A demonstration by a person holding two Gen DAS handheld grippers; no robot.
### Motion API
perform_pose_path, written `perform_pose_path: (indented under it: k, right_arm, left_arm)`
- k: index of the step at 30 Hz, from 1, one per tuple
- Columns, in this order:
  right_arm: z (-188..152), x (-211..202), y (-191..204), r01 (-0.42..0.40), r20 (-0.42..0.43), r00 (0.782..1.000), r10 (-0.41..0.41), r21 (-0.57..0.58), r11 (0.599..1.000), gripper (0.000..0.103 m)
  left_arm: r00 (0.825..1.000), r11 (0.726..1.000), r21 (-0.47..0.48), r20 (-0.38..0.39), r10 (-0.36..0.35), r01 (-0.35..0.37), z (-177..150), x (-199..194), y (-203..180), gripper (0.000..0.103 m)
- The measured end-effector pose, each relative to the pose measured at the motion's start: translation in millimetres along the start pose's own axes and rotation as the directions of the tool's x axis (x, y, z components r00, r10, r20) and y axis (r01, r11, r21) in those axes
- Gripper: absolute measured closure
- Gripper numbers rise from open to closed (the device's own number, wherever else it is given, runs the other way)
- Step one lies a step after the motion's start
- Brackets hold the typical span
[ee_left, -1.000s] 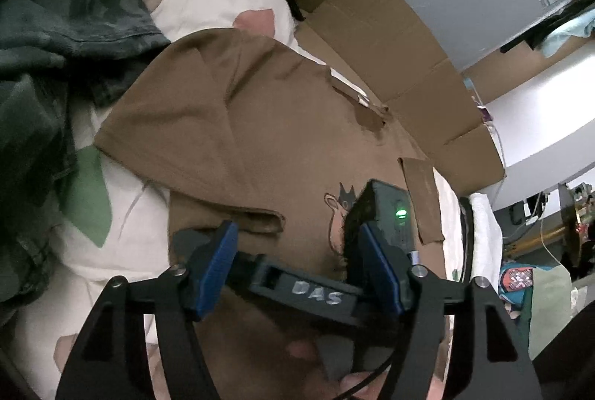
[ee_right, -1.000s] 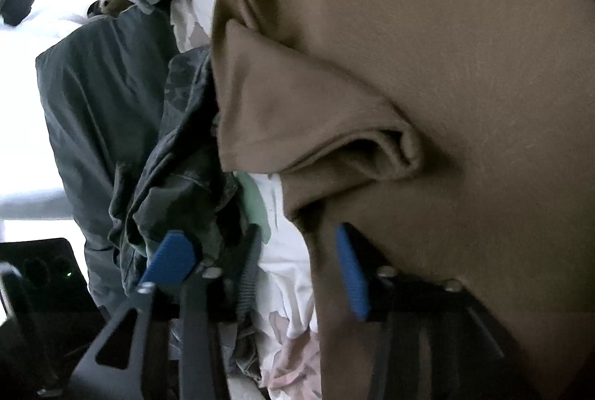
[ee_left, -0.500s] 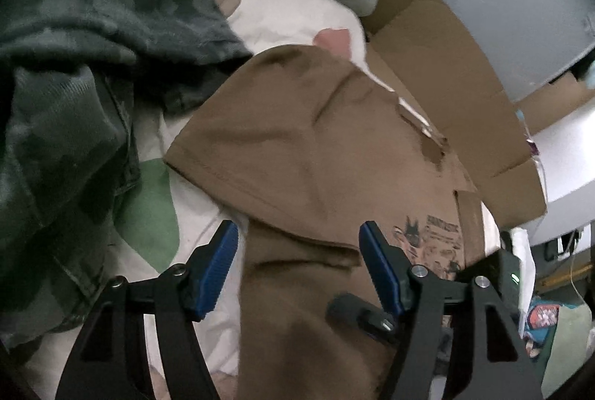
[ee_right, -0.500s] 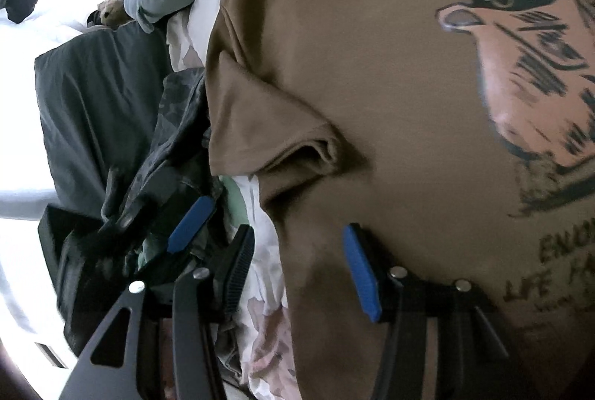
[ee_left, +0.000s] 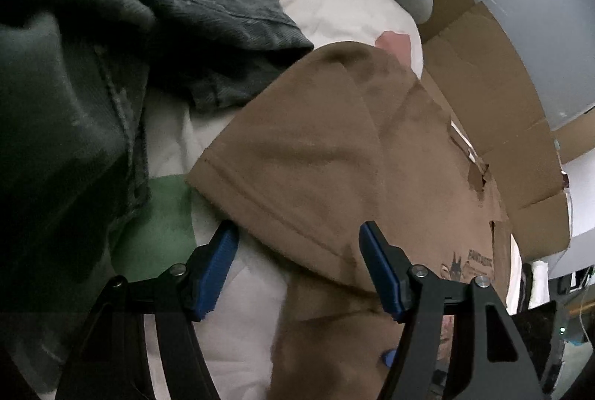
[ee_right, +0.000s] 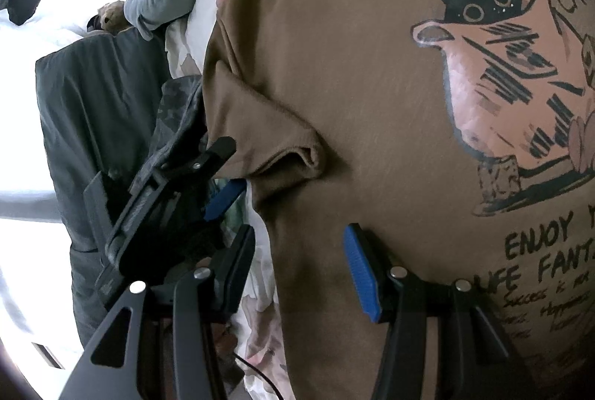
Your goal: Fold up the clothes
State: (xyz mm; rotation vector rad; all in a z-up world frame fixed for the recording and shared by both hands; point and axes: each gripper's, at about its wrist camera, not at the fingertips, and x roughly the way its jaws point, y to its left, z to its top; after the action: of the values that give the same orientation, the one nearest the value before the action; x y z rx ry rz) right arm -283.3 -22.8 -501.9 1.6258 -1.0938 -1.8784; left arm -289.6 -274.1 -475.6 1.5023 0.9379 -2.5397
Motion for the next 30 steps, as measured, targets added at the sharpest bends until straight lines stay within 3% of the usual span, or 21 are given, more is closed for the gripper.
perform_pose_path:
  k: [6,10,13,22,30]
  right_arm:
    - [5,-6,1,0.001,0.035,0.999,-0.001,0.009,1.000,0.055]
    - [8,-11,1,0.001,0.057,0.998,-0.002,0.012,1.000,0.055]
    - [9,-13,1,0.003,0.069,0.998,-0.004,0.015,1.000,0.055]
    - [15,-25,4,0.020,0.113,0.993,-0.019,-0.007,1.000,0.055]
    - [21,-32,8,0.030,0.131,0.991,-0.025,-0.042,0.999,0.055]
  left_arm:
    - [0.998,1.000,-0.006,0.056,-0.010,0.010,1,-3,-2,0.037]
    - [0.994,1.000,0.013,0.108,-0.013,0.012,4,-14,-7,0.075]
    - [0.991,1.000,0.025,0.136,-0.006,0.002,7,-20,-11,0.095]
    - [0.982,0.991,0.130,0.181,-0.059,0.036,15,-44,-43,0.100]
    - [0.983,0.944,0.325,0.145,-0.114,0.061,21,-48,-99,0.100]
